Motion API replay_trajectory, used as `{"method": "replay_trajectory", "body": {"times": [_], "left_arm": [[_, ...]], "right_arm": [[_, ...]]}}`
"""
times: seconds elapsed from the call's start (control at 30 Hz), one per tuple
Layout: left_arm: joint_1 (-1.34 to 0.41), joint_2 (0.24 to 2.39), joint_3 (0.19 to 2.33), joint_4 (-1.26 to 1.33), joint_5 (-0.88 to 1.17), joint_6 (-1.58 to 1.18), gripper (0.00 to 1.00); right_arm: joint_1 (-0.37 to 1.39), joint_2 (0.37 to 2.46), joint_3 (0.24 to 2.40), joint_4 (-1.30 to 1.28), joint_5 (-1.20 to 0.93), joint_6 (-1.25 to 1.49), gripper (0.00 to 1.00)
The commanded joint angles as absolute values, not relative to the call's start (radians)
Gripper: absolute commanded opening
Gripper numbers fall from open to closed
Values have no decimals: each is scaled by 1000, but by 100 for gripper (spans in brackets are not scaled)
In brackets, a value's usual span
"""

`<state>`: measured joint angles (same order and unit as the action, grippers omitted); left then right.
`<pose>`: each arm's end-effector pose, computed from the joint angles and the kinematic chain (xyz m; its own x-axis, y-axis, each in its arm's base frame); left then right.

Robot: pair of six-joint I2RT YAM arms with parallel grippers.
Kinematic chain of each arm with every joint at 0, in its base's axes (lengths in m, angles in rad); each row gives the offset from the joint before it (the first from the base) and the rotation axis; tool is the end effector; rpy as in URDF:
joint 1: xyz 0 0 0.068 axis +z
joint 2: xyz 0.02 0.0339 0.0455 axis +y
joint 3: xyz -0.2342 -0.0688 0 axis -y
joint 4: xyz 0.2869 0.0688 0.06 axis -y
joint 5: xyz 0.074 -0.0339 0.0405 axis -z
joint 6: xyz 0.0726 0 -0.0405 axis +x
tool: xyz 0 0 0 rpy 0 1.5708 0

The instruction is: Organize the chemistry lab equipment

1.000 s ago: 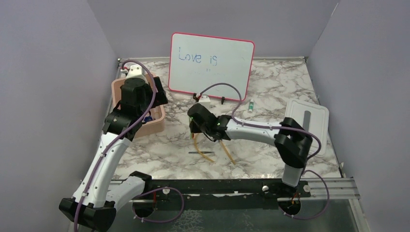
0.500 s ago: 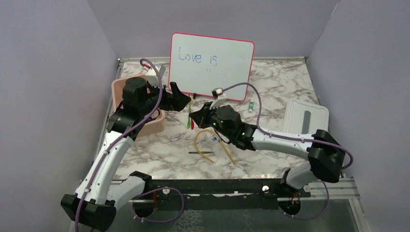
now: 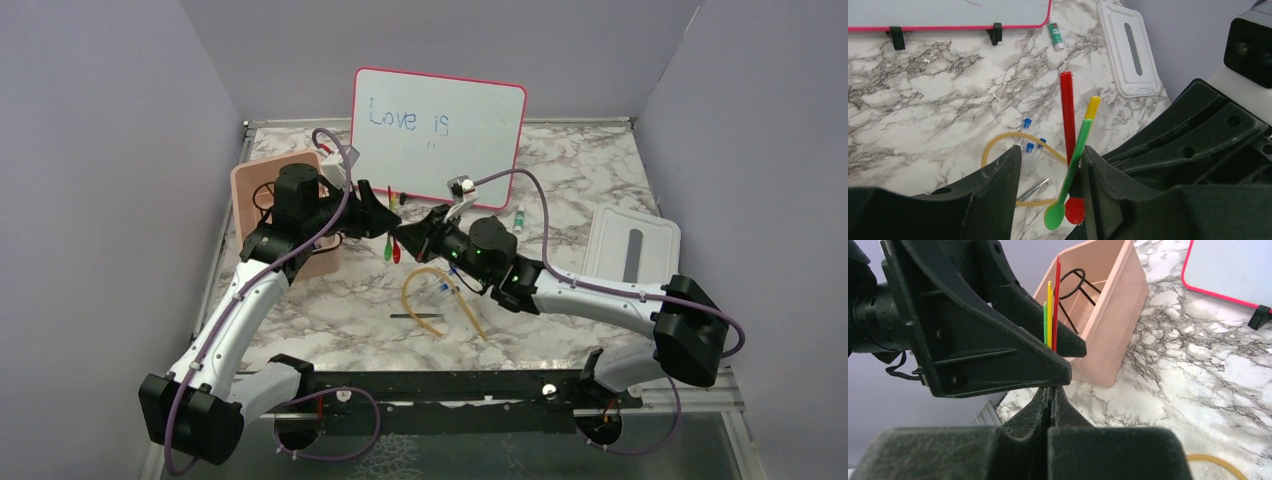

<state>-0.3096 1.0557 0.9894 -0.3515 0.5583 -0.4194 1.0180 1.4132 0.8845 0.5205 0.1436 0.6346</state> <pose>0.2919 -0.1338 0.3032 -0.6460 -0.1560 -0.7472 0.4998 0.6534 -0.5685 0.2226 0.3410 0.2507 -0.4583 0.3747 -0.8060 -0.6152 0.5207 0.5919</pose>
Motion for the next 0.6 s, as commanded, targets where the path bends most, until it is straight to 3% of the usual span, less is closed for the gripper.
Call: {"method": "replay_trajectory", "body": {"times": [0.0, 0.13, 0.2, 0.27, 0.33, 0.57], "left_arm": [[-312, 1061, 983, -293, 613, -448, 42], [-312, 1069, 987, -287, 605, -457, 9], [-311, 1070, 993, -288, 573, -452, 0], [-312, 1072, 1008, -308, 511, -432, 0], [-311, 1084, 1032, -338, 445, -404, 0], [-309, 1168, 1133, -493, 89, -308, 0]], "right_arm": [[1008, 1402, 885, 586, 102, 627, 1], [1005, 1412, 887, 584, 96, 626, 2], [1005, 1410, 894, 565, 96, 633, 19], [1005, 1403, 896, 544, 107, 636, 39], [1005, 1388, 890, 518, 125, 637, 49], [1005, 1299, 836, 420, 205, 635, 57]]}}
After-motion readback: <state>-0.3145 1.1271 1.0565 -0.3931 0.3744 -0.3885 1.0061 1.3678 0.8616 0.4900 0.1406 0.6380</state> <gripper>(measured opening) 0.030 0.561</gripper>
